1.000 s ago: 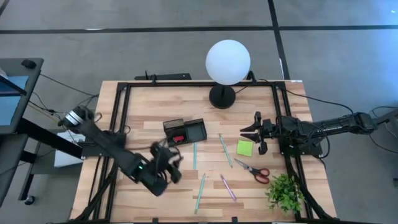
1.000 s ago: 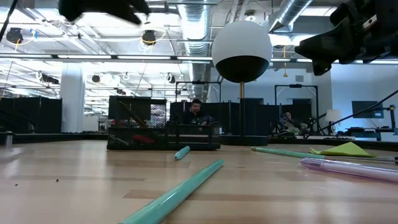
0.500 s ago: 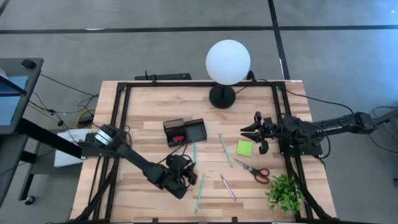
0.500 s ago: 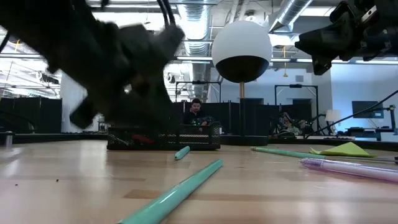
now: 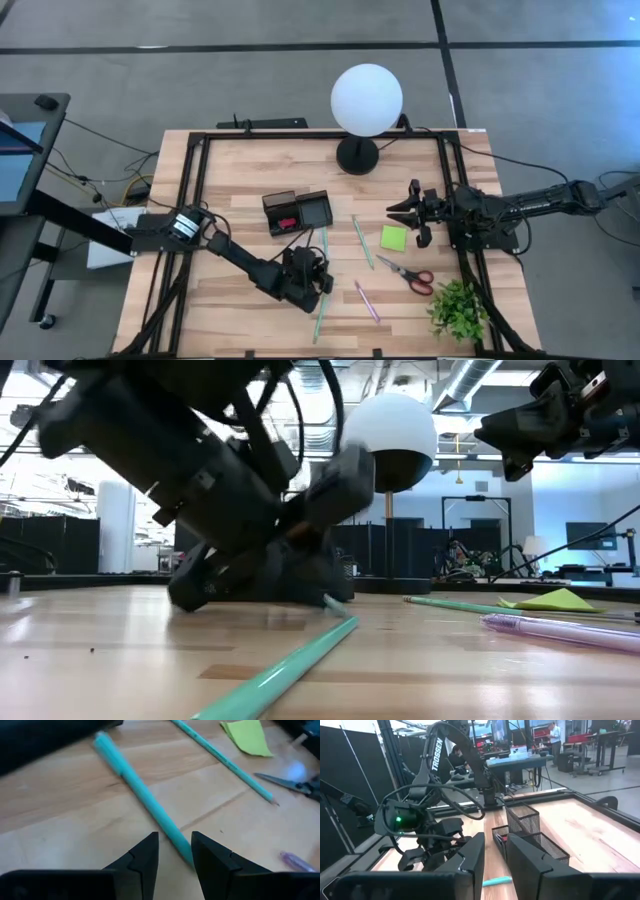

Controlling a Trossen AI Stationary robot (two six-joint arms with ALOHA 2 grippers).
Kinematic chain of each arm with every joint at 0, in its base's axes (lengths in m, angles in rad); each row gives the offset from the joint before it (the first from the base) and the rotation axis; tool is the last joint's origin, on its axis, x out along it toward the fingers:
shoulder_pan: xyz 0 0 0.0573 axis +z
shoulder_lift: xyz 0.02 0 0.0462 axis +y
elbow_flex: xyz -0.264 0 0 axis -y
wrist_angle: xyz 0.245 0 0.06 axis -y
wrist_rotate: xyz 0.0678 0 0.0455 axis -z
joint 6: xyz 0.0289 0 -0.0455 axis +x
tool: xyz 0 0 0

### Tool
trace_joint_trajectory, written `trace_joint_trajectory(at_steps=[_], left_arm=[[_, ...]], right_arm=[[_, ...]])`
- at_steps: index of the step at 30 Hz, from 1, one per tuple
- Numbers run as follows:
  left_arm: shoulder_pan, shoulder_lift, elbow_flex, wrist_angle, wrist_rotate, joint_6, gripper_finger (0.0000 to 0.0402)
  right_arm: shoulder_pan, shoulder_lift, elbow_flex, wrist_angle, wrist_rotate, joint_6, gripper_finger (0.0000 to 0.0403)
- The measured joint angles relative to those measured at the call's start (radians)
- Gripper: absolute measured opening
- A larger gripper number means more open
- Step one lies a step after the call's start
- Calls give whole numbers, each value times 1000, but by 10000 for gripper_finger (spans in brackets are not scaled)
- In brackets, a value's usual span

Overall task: Pick and place office supplies into organizer
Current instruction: Put the blue pen into the black desk organizer

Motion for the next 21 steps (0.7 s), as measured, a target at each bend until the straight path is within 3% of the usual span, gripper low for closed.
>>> trace_joint_trajectory(at_steps=[6,16,19,21], left_arm=[[31,-4,71,-221,168,-61,114],[21,3,235,-673,293,-68,114],[0,4,242,-726,270,-85,114],[-22,7,231,-729,190,-93,114]], right_arm=[[0,0,0,0,0,0,77],[0,0,0,0,0,0,77],[0,0,0,0,0,0,77],[0,0,0,0,0,0,77]])
